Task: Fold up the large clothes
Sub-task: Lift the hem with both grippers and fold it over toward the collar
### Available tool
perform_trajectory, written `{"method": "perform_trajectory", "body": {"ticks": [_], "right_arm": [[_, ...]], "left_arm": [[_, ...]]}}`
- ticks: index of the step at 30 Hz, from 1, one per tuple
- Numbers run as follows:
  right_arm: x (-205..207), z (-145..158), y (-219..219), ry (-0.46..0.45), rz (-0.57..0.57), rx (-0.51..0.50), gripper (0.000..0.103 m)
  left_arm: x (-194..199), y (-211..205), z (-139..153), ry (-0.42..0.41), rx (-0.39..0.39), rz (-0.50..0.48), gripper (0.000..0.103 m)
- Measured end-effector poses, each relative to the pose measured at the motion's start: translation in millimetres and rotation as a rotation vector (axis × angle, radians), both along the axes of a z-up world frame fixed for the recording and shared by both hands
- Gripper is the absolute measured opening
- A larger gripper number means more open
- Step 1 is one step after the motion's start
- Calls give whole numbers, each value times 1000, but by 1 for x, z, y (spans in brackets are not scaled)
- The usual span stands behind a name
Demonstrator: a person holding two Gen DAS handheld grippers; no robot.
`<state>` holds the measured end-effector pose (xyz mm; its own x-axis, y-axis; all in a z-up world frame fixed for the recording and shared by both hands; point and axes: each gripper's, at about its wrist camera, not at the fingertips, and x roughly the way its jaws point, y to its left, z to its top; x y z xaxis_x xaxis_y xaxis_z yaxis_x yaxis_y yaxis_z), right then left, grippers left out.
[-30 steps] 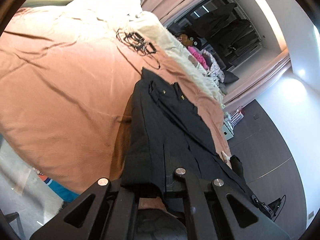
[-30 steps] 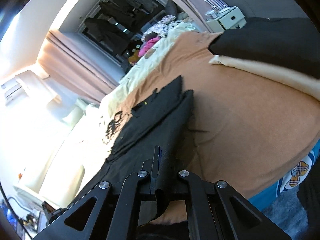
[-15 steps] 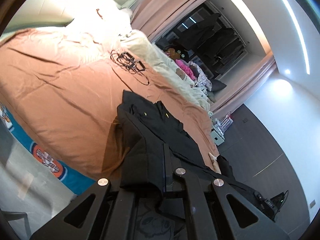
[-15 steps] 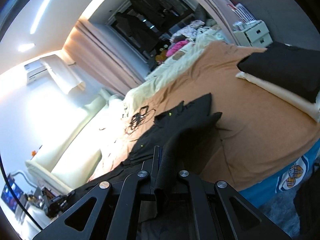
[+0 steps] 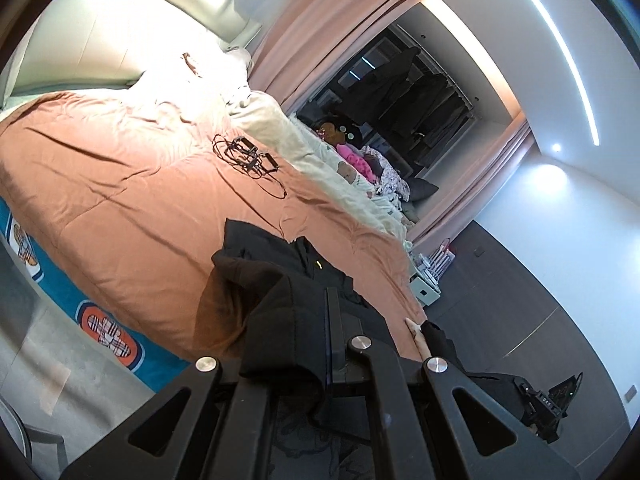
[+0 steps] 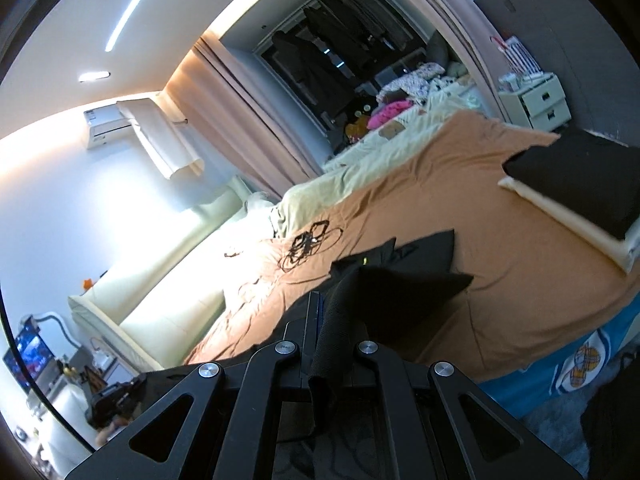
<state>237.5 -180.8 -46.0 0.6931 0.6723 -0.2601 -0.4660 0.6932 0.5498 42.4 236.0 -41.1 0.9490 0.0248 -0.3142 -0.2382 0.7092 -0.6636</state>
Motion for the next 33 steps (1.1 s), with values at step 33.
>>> {"method": "perform_trajectory", "body": {"ticks": [33], "right_arm": [[254,17,82,49,-107,-38,3]], "left_arm": [[280,108,9,122,75,38,4]]}}
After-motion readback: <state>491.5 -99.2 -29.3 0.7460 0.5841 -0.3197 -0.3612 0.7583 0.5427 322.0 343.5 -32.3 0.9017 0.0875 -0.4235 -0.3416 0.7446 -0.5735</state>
